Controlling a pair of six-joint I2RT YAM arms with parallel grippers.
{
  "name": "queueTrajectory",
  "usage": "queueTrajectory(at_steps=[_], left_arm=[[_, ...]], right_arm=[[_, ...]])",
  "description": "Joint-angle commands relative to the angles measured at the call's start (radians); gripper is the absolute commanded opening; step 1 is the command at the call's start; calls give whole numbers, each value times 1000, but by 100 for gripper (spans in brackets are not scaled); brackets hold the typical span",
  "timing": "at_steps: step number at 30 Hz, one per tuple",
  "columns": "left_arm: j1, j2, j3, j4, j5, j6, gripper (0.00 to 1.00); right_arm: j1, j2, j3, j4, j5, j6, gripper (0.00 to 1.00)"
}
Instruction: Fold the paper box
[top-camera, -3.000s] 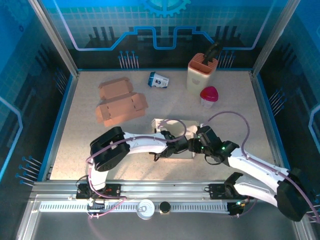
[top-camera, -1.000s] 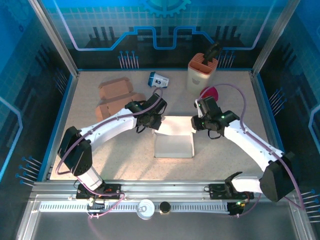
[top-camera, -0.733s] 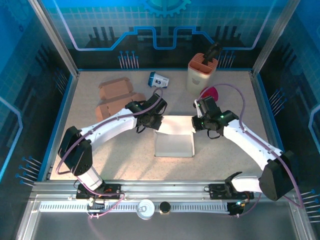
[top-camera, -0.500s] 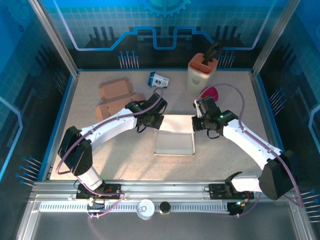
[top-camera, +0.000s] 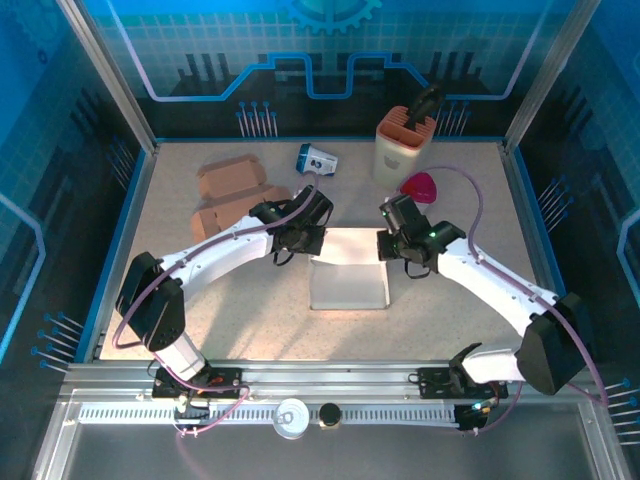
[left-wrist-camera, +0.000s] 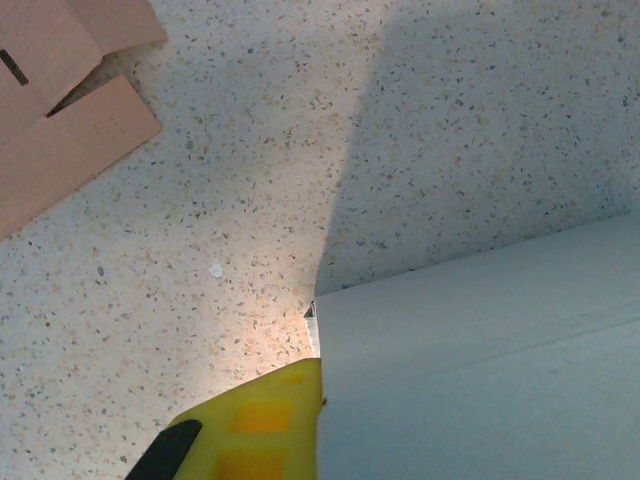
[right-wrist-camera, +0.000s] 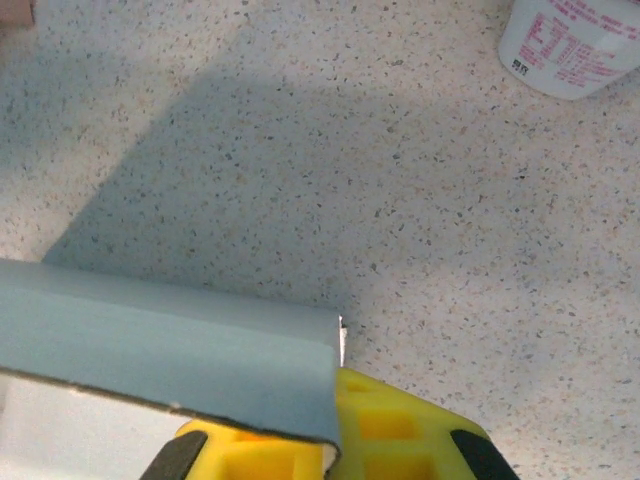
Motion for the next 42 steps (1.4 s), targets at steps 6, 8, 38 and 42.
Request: queueTrajectory(at_steps=[6, 8, 38, 42], left_arm=[[6, 12, 21, 101, 6, -104, 0], [12, 8, 18, 134, -14, -112, 0], [-92, -138, -433, 617, -198, -50, 0], [-121, -117, -460, 610, -278, -99, 0]], right_arm=[[49, 47, 60, 93, 12, 149, 0], [54, 46, 47, 127, 22, 164, 0], [147, -175, -333, 305, 112, 290, 22], [161, -258, -348, 209, 68, 386, 42]])
